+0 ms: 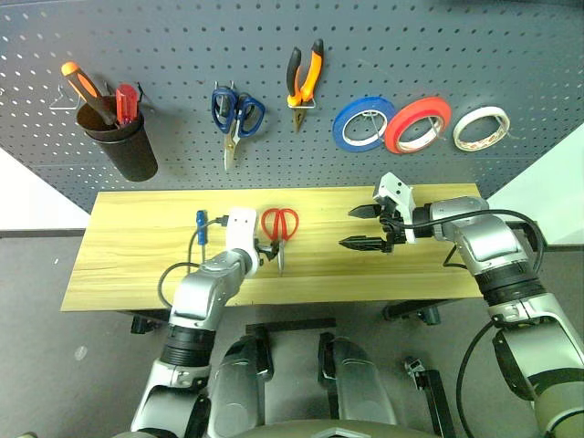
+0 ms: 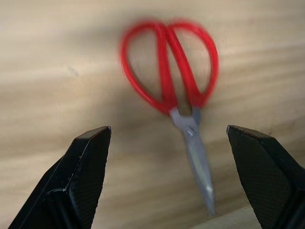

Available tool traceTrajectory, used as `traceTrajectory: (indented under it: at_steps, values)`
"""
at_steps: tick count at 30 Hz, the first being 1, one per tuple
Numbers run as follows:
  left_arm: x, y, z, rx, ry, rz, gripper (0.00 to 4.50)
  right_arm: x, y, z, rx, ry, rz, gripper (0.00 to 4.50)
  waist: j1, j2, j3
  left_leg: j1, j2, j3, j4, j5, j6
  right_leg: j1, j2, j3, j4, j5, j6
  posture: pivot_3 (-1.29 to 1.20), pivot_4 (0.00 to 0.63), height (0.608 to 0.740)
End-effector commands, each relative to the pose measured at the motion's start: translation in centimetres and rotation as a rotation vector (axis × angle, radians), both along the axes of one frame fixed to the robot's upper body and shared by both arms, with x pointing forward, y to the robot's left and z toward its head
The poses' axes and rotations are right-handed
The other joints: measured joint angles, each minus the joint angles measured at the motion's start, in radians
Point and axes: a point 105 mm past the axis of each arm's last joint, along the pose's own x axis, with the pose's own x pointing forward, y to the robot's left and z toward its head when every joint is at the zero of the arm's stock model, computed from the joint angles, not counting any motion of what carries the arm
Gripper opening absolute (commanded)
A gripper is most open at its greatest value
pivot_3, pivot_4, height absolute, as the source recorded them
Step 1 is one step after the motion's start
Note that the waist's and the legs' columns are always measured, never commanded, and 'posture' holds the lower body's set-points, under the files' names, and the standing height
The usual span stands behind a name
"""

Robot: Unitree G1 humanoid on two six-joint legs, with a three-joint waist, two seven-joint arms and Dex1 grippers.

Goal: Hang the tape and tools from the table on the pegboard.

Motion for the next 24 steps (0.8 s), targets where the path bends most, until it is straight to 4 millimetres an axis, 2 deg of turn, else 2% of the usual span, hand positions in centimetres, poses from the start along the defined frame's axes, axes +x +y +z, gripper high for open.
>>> traceTrajectory:
  at_steps: [1, 6, 11, 16, 20, 23, 24]
  values:
    - [0.3, -0.6, -0.1, 0.017, 0.03, 0.043, 4.1, 0.5, -0.5, 0.5, -0.027, -0.042, 0.006, 4.49, -0.001, 0.0, 0.014, 0.0, 0.0, 0.0, 0.0, 0.0, 0.0, 0.0, 0.0, 0.0, 0.0, 0.0, 0.0, -0.11, 0.42, 0.73]
    - [0.6, -1.2, -1.0, 0.113, 0.078, 0.08, 4.1, 0.4, -1.1, 0.1, -0.037, -0.043, -0.004, 4.49, -0.004, 0.0, 0.043, -0.001, 0.0, 0.0, 0.003, -0.001, 0.001, 0.0, 0.0, 0.0, 0.002, 0.0, 0.0, -0.13, 0.434, 0.73]
    - [1.3, -2.2, -1.4, 0.103, 0.12, 0.135, 4.1, 0.4, -1.8, -0.4, -0.063, -0.05, -0.03, 4.49, -0.006, 0.001, 0.048, -0.002, 0.0, 0.0, 0.004, -0.002, 0.0, -0.001, -0.001, 0.0, 0.002, 0.0, 0.001, -0.15, 0.43, 0.73]
    - [0.9, -2.3, -2.2, 0.226, 0.21, 0.177, 4.1, 0.6, -2.3, -0.1, -0.07, -0.062, -0.041, 4.49, -0.016, 0.001, 0.048, -0.002, 0.0, 0.0, 0.005, -0.003, 0.001, -0.002, -0.001, 0.0, 0.002, -0.001, 0.003, -0.16, 0.421, 0.73]
    - [0.7, -2.2, -2.1, 0.265, 0.227, 0.194, 4.1, 0.9, -2.3, 0.2, -0.066, -0.073, -0.056, 4.49, -0.032, 0.001, 0.048, -0.001, 0.0, 0.0, 0.004, -0.004, 0.001, 0.0, -0.001, 0.0, 0.001, -0.001, 0.003, -0.16, 0.41, 0.73]
    - [0.5, -1.6, -2.0, 0.329, 0.243, 0.215, 3.55, 1.1, -2.3, 0.1, -0.072, -0.081, -0.059, 4.5, -0.044, 0.001, 0.048, -0.001, 0.0, 0.0, 0.003, -0.004, 0.001, -0.001, -0.001, 0.0, 0.001, -0.001, 0.003, -0.16, 0.406, 0.73]
    - [0.5, -1.5, -2.1, 0.326, 0.251, 0.223, 3.21, 1.1, -2.3, 0.1, -0.07, -0.083, -0.059, 4.5, -0.05, 0.001, 0.048, -0.001, 0.0, 0.0, 0.003, -0.004, 0.001, -0.001, -0.001, 0.0, 0.001, -0.001, 0.003, -0.16, 0.402, 0.73]
